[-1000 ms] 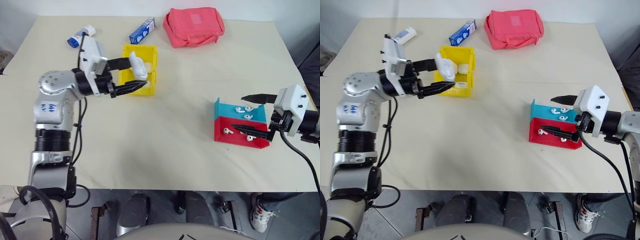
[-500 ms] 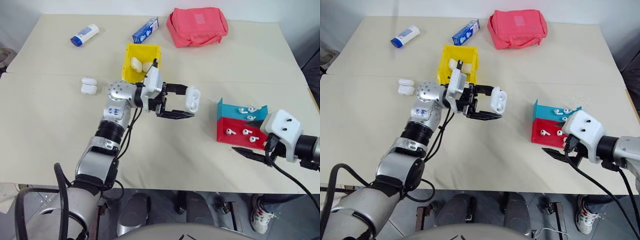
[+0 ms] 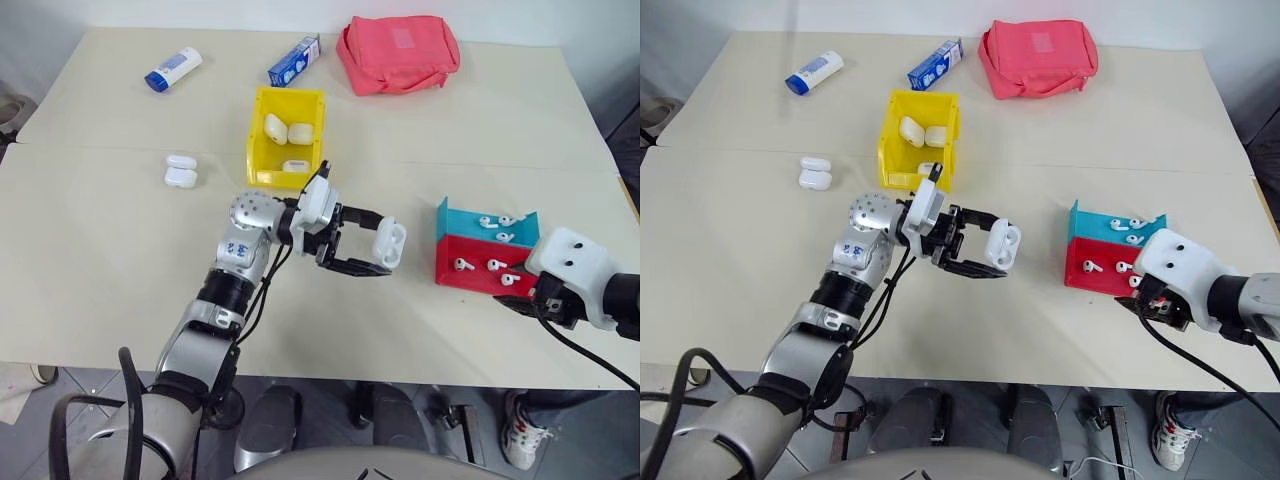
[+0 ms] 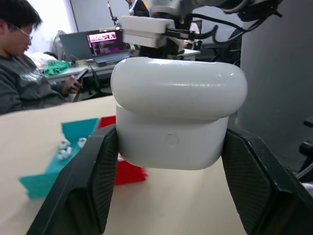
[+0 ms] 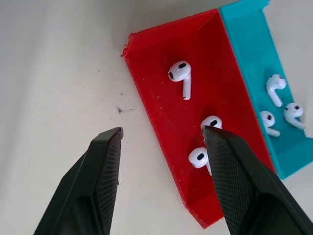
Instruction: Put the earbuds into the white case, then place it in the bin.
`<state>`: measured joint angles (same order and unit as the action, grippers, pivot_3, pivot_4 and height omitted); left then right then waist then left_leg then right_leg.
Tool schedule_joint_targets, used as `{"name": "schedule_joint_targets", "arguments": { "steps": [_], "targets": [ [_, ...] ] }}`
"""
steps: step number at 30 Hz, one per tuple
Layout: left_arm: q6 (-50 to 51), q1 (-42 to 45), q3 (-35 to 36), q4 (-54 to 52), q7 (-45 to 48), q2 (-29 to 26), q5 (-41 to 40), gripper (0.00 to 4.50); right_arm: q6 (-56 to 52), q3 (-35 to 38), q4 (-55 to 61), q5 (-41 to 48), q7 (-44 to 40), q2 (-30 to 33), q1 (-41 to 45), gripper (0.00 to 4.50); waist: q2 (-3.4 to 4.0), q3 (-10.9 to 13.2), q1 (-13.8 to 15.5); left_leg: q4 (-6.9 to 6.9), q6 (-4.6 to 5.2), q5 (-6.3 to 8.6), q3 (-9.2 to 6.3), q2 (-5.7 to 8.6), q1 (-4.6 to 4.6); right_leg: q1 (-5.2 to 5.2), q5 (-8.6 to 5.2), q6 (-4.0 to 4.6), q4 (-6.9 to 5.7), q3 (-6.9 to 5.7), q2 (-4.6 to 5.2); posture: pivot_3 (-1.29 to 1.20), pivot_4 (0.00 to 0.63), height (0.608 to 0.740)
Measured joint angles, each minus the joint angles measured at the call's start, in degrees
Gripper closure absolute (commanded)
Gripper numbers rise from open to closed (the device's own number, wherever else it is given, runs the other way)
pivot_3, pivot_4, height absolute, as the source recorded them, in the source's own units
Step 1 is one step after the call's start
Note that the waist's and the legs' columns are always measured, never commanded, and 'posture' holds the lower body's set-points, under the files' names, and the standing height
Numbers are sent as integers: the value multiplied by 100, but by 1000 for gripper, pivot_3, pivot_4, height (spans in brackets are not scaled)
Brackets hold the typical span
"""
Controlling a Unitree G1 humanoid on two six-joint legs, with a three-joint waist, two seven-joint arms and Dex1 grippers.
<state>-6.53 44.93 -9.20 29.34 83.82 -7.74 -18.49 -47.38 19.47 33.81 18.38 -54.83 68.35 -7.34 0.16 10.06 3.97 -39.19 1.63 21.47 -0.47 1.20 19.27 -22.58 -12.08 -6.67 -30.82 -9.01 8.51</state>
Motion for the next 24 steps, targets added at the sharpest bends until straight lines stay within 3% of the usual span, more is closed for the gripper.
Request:
{"name": "schedule_joint_targets", "arguments": {
  "steps": [9, 11, 24],
  "targets": [
    [333, -329, -82, -646, -130, -135, -12, 1703, 24, -990, -778, -189, -78, 363, 822, 1830, 2, -1, 8, -1, 0, -1, -2, 1, 1, 0, 1, 2, 2, 1, -1, 0, 150, 740],
    [376, -352, -88, -720, -161, -144, -13, 1703, 114, -1204, -913, -235, -144, 424, 974, 2381, 2, -1, 7, -1, 1, -1, -2, 2, 2, 0, 1, 2, 2, 1, -1, 0, 150, 740],
    [511, -516, -208, -1062, 20, -156, -138, 1703, 1069, -1945, -1546, -875, -629, 774, 1223, 2381, 3, -2, -3, -1, 0, -2, 0, 2, 1, 0, 1, 1, 2, 0, 0, 0, 150, 740]
  ]
}}
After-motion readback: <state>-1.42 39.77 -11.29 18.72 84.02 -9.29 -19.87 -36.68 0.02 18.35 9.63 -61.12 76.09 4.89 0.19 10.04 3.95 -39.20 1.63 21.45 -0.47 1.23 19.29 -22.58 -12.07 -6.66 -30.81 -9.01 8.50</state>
